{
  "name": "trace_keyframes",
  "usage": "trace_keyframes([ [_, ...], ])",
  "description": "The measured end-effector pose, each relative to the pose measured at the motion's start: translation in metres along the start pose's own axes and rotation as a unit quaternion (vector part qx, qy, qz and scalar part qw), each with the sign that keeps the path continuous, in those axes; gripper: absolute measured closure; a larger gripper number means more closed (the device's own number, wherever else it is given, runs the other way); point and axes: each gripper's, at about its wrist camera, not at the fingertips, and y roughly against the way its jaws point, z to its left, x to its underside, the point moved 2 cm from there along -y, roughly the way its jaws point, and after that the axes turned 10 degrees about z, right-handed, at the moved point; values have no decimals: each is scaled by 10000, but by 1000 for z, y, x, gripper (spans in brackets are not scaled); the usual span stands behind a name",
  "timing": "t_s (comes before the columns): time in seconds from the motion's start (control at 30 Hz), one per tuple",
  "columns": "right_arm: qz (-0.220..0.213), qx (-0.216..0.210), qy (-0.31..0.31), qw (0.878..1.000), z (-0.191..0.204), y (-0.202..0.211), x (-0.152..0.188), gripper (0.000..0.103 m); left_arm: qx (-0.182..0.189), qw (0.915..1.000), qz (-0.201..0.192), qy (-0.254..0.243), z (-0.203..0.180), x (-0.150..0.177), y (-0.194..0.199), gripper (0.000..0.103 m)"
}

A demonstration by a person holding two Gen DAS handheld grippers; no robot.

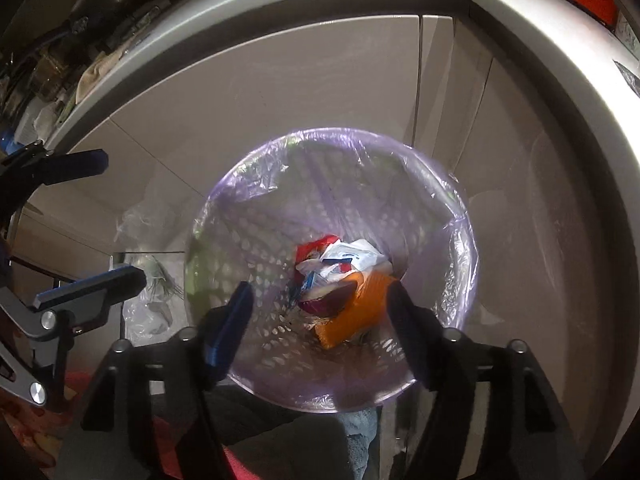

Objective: Collect trash

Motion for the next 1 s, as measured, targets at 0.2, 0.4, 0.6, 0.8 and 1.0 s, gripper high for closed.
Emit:
trace_keyframes([
  [0.2, -146, 208, -119, 9996, -3, 28, -7, 10, -199, 9997, 26, 120, 1, 0, 0, 9],
  [0.4, -956, 1057, -122, 9897, -13, 135, -27, 6, -507, 9947, -840, 292, -2, -34, 71, 8],
  [0.6, -2191, 1706, -439, 9597, -20, 291, -39, 2, -836, 9678, -2342, 400, -4, -86, 210, 8],
  [0.8, -2944, 2302, -645, 9253, -7, 390, -28, 2, -1592, 9249, -3376, 728, -11, -102, 325, 8],
  [1.0, -3227, 2586, -784, 9071, -2, 422, -4, 2, -1281, 9164, -3664, 978, -17, -85, 364, 8],
])
